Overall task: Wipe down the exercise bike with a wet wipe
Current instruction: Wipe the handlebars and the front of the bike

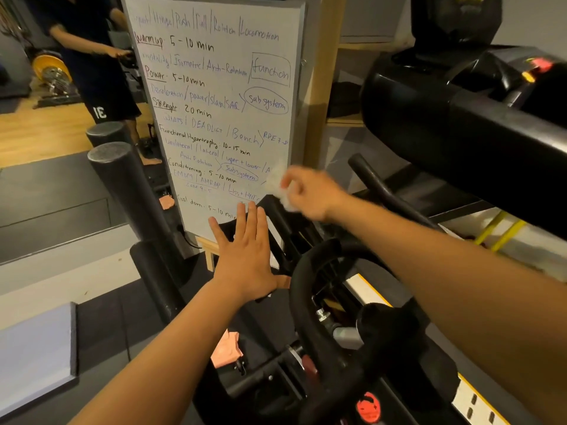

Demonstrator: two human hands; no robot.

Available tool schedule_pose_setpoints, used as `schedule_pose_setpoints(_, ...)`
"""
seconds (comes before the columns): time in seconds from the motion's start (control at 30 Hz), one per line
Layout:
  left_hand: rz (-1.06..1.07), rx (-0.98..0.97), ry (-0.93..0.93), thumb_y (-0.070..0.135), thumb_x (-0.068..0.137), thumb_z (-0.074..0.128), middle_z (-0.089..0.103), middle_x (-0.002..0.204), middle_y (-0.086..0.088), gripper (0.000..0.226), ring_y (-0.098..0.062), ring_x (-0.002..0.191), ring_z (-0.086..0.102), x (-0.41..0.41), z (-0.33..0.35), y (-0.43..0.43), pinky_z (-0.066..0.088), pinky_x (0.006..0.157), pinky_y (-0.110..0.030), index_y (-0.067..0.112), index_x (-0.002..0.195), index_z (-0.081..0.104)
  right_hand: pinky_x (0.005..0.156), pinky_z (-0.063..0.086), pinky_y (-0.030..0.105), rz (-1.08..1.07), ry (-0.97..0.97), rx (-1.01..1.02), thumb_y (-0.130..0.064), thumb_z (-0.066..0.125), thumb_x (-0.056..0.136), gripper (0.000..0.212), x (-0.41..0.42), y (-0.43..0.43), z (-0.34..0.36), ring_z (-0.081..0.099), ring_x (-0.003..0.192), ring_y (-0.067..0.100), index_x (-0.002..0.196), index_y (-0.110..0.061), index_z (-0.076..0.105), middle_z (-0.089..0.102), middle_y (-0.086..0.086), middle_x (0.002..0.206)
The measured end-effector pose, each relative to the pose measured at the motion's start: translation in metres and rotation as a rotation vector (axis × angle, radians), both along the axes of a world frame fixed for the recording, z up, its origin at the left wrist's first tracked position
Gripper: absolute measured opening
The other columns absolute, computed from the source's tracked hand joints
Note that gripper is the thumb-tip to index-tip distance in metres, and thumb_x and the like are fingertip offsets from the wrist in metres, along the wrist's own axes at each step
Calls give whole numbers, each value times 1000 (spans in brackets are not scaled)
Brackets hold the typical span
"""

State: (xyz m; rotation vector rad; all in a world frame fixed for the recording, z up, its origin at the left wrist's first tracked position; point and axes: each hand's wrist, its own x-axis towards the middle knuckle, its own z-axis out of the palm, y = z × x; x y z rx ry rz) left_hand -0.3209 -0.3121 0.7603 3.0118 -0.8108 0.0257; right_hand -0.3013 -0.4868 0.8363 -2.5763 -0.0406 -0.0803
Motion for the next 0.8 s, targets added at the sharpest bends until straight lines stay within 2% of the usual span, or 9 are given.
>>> schedule_pose_setpoints(0.13,13,11,-15,92,70,41,-32,158,-14,136,-31,143,-35,-1,-3,2,-22,105,-67,3,146,-29,67,38,25,174,106,-253,-20,48,95,19,-13,7,-20,51,79,17,112,-18,57,61,6,98)
schedule_pose_setpoints(0.23,13,-2,-22,91,71,41,-32,158,-13,135,-30,144,-34,-3,-5,5,-19,110,-65,4,148,-28,73,38,24,324,315,-395,-21,52,94,17,-26,-8,1,51,78,13,107,-21,63,58,-9,82)
schedule_pose_setpoints(0.3,9,-19,-15,88,73,44,-32,158,-12,133,-29,144,-34,-5,-5,5,-19,113,-63,5,149,-27,67,43,23,316,321,-274,-19,54,94,13,-21,-25,22,59,70,9,98,-22,66,62,-9,74)
schedule_pose_setpoints(0.4,18,-65,22,85,75,49,-34,157,-9,131,-27,143,-36,-9,-5,5,-21,115,-57,8,149,-28,63,48,25,79,-6,130,-15,53,93,12,5,-55,37,62,63,7,98,-18,64,63,-4,73)
schedule_pose_setpoints(0.47,25,-95,46,83,74,54,-38,154,-8,134,-25,141,-39,-9,-2,4,-22,115,-53,8,149,-29,66,53,28,37,-50,170,-12,52,92,19,16,-59,23,66,69,11,106,-22,61,65,-1,75)
schedule_pose_setpoints(0.57,-5,-136,146,72,76,64,-43,150,-3,134,-22,140,-40,-7,1,-2,-20,117,-44,12,147,-31,70,49,28,142,168,-68,-14,52,92,23,27,-53,-27,65,81,17,112,-26,57,63,0,88)
schedule_pose_setpoints(0.63,-18,-150,231,61,79,70,-45,147,2,131,-17,140,-38,-6,3,-5,-16,119,-39,16,144,-35,71,41,30,223,212,-280,-18,55,90,17,30,-51,-46,58,93,25,107,-19,58,59,6,100)
schedule_pose_setpoints(0.7,-10,-140,280,53,81,74,-45,144,6,129,-13,137,-35,-5,8,-9,-14,118,-36,19,145,-33,63,35,27,316,231,-432,-19,56,90,5,26,-55,-45,54,85,22,89,-14,57,55,4,90)
schedule_pose_setpoints(0.8,27,-168,355,44,81,77,-44,144,11,128,-9,133,-26,-4,11,-14,-7,116,-32,21,149,-29,53,31,23,446,412,-525,-17,55,92,15,16,-62,-42,46,67,18,79,-10,56,48,2,71)
